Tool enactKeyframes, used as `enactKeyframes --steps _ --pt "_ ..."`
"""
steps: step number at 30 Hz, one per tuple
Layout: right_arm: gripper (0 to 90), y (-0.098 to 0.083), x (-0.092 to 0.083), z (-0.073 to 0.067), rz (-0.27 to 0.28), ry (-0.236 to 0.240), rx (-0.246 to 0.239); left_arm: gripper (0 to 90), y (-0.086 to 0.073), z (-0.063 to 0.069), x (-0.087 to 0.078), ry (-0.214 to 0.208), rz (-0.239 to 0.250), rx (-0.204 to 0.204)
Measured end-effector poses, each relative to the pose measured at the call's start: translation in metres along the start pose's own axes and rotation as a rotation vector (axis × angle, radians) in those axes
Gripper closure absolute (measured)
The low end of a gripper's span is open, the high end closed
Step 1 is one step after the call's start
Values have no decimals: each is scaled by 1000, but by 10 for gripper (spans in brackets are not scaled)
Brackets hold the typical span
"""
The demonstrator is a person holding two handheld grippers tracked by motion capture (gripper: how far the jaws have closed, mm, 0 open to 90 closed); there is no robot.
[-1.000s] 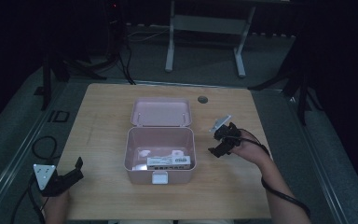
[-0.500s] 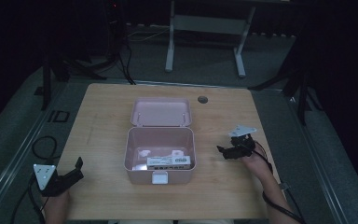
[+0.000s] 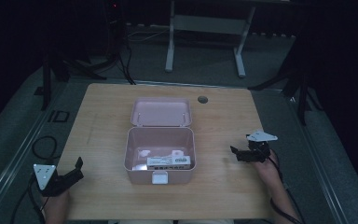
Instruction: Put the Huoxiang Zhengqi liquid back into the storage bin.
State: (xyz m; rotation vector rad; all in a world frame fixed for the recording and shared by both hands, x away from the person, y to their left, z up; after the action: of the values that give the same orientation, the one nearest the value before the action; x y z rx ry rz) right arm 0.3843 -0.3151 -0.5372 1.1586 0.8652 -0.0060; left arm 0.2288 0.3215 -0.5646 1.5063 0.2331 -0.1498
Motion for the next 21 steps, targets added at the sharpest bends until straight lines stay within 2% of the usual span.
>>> enactKeyframes --steps 4,9,14,21 --pt "124 -8 -3 6 17 10 49 14 0 0 0 1 0 0" --pt "124 -16 -10 14 67 27 147 14 0 0 0 2 0 0" --pt "124 -24 -15 22 117 10 226 13 0 0 0 1 0 0" --pt "124 -32 -20 28 143 -14 267 13 0 0 0 1 0 0"
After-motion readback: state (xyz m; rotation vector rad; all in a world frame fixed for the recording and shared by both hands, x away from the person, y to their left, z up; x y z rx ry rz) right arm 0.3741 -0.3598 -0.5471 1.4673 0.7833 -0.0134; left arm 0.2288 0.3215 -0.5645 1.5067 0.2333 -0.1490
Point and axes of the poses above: each handheld gripper's, and its own axes: x roughly forward along the jaws, y roughly out of its top, z roughly to its right, the point moved 1 cm from there along x, roughly forward along the jaws, and after that the axes turned 1 degree about z, right-handed, at the moved point
